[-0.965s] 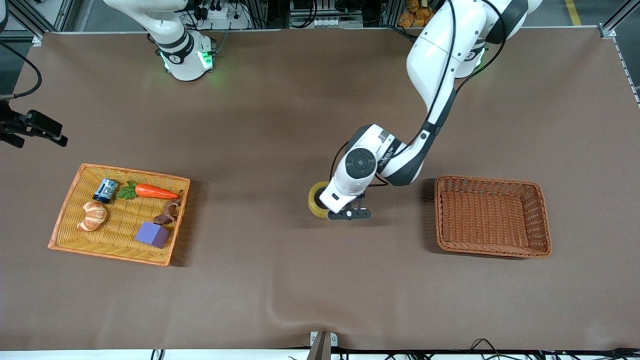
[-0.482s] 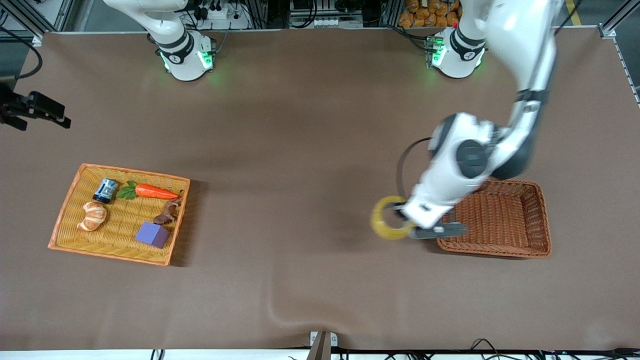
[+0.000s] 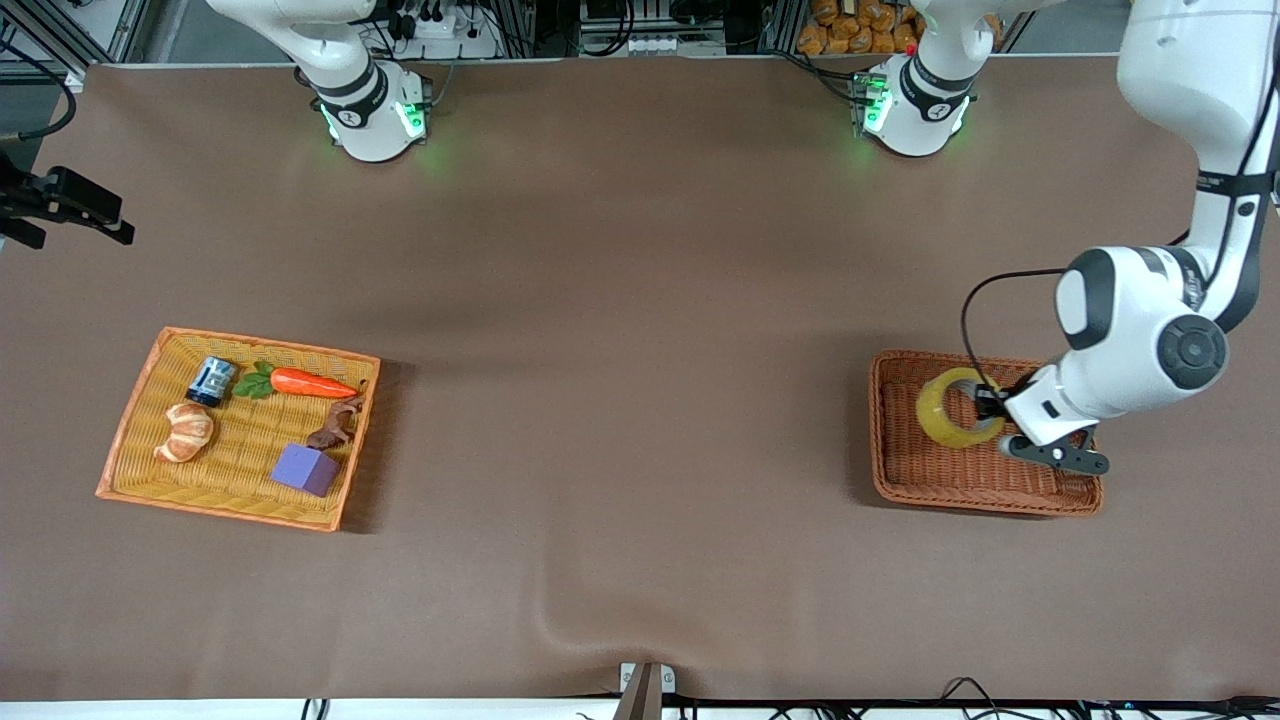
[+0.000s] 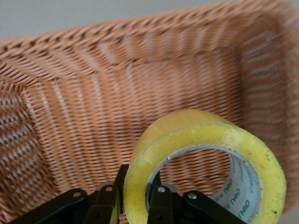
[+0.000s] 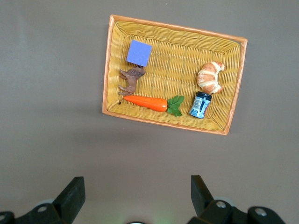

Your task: Transfer tape with both arms

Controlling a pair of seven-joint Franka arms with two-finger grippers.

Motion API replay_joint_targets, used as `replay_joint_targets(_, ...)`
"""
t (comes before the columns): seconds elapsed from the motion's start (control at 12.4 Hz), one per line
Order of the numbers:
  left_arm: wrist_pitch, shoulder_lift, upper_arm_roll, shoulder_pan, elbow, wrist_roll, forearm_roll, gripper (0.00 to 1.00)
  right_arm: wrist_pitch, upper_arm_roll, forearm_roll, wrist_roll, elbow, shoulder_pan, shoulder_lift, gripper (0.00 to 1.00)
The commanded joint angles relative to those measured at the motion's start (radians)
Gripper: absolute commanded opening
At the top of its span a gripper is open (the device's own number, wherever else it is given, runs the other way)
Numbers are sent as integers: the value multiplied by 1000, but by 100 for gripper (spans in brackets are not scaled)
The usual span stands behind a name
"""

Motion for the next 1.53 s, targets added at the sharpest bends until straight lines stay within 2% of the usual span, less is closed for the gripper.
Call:
replay_joint_targets(0.0, 17, 45, -20, 21, 47, 59, 4, 41, -10, -2, -17, -1, 7, -8, -1, 100)
replay_joint_targets(0.08, 17, 40, -20, 23, 47, 55, 4, 99, -8, 0, -19, 0, 7, -8, -1, 100)
replay_joint_targets(0.24, 6, 10, -22, 18, 67, 47, 3, 100, 1, 1, -19, 2, 7, -5, -1, 100)
replay_joint_targets(0.56, -240, -99, -31, 9, 238, -29, -2, 100, 64, 6, -22, 14, 7, -2, -1, 100)
replay_joint_targets(0.8, -389, -214, -74, 8, 288, -256, 10, 100, 61, 3, -24, 13, -2, -7, -4, 100)
replay_joint_targets(1.05, -555, -271, -72, 12, 378, -292, 13, 100, 47, 0, -25, 19, 4, -13, 3, 100)
replay_joint_targets(1.45, -676, -360, -69, 18, 394, -303, 4, 100, 45, -2, -25, 19, 5, -28, 3, 100)
